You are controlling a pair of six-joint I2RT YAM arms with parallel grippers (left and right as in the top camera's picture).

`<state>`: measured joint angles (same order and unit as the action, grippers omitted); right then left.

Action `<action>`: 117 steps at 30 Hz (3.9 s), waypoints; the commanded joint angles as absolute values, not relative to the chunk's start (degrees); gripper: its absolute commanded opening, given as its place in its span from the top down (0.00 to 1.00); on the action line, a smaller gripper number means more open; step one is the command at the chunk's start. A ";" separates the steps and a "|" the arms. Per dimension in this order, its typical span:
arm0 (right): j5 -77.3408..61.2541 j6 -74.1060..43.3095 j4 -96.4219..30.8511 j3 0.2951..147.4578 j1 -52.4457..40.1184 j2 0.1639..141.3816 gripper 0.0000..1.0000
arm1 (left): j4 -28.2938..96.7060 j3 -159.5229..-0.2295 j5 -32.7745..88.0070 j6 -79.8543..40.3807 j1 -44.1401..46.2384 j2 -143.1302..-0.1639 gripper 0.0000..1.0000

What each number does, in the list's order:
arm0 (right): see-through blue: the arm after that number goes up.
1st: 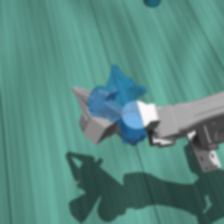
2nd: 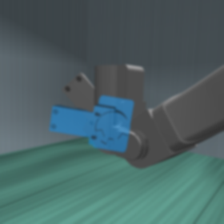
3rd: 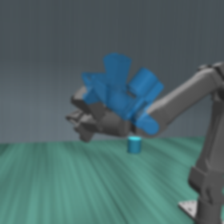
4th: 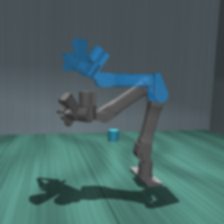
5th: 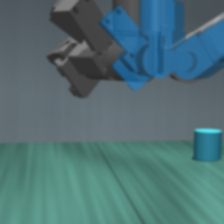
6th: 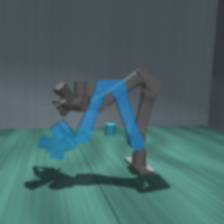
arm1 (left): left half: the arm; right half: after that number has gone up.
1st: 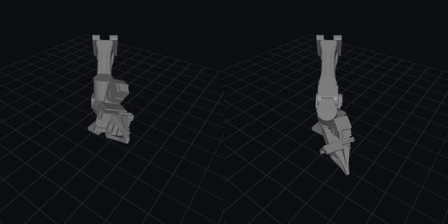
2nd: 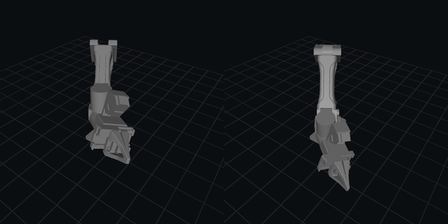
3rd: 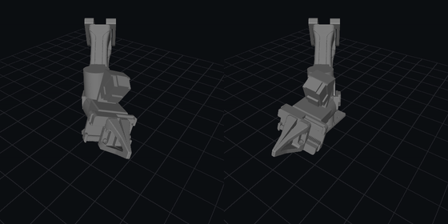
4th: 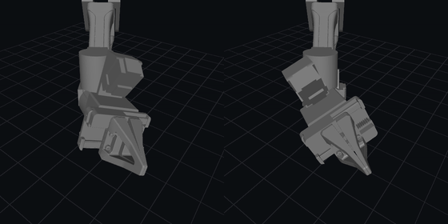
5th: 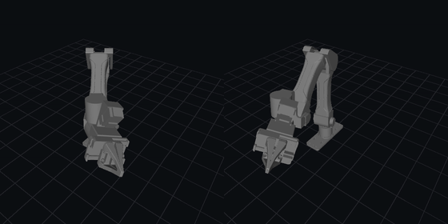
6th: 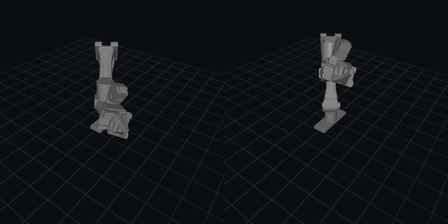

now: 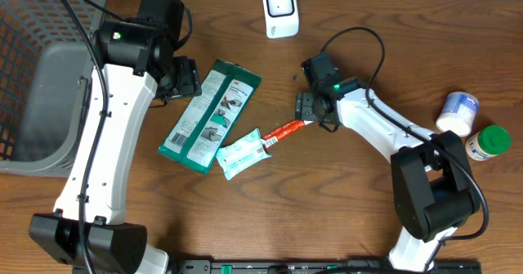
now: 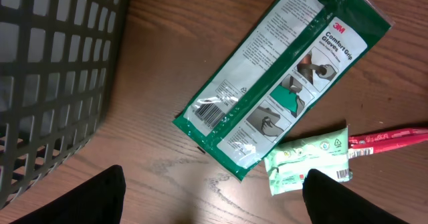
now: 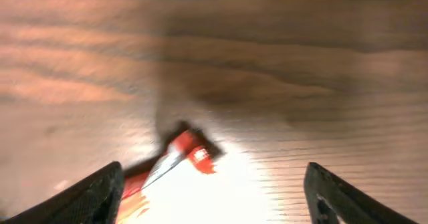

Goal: Scan the item barcode
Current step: 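Reach the right gripper to the red Nescafe stick and grasp it, then lift the red stick with the right gripper toward the left gripper, then grasp the red stick with the left gripper, open the right gripper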

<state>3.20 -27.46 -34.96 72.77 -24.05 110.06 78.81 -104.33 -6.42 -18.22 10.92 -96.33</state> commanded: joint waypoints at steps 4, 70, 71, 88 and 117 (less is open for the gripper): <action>-13.56 -22.74 -34.68 72.77 -21.34 109.19 0.24 | 78.83 -104.44 -6.85 -18.76 10.68 -96.18 0.18; -6.96 32.73 -35.90 57.91 -24.84 104.14 0.99 | 70.96 -95.68 -0.97 -18.74 10.72 -96.23 0.17; -9.54 32.60 -37.58 59.29 -24.82 103.68 0.99 | 70.87 -95.68 -0.54 -18.72 10.72 -96.23 0.17; -46.02 3.49 -43.94 66.57 -14.83 89.86 0.99 | 64.66 -95.68 46.96 -3.22 5.43 -92.84 0.17; -58.17 -39.88 -2.24 66.57 -19.86 87.74 0.99 | 42.68 -95.66 30.61 -16.93 19.11 -93.36 0.30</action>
